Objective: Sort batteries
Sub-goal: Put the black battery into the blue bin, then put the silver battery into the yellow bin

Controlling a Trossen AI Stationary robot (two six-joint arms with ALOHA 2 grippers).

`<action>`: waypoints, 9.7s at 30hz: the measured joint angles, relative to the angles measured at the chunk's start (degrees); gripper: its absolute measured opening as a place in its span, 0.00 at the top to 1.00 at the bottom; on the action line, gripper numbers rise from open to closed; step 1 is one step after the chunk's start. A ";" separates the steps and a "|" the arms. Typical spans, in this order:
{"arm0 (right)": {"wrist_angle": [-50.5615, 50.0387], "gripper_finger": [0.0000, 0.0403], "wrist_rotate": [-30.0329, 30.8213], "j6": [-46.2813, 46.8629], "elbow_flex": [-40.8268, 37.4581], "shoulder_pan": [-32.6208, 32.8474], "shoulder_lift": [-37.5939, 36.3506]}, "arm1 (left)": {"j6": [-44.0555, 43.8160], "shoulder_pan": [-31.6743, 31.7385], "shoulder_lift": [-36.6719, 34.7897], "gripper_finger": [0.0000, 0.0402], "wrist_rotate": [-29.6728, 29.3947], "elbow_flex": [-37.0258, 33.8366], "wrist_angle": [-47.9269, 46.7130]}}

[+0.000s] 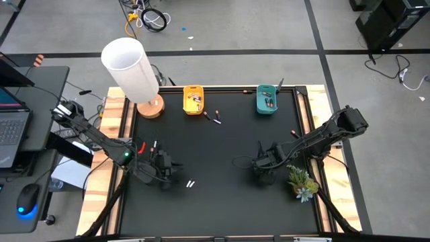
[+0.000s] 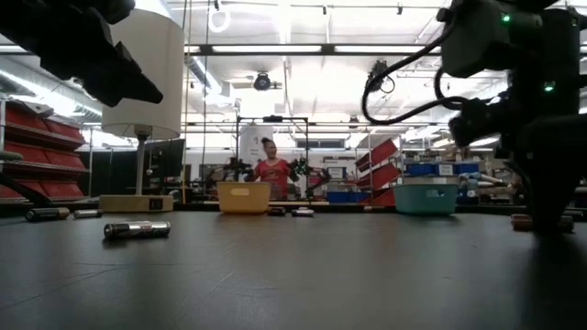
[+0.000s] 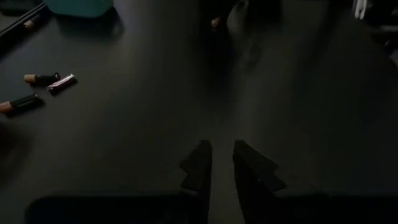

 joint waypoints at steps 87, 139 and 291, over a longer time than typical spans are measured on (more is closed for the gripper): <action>39.72 0.67 3.60 -48.54 23.66 -4.80 16.50 | -6.76 -0.31 0.11 0.82 5.07 -0.02 -6.59; 57.48 0.68 -7.60 -52.97 38.42 -3.50 41.69 | -6.67 -0.35 0.10 0.82 7.55 -0.02 -7.65; 93.60 0.75 28.69 -55.94 9.11 0.41 16.42 | -27.04 -8.95 30.96 0.53 -27.01 -4.72 13.35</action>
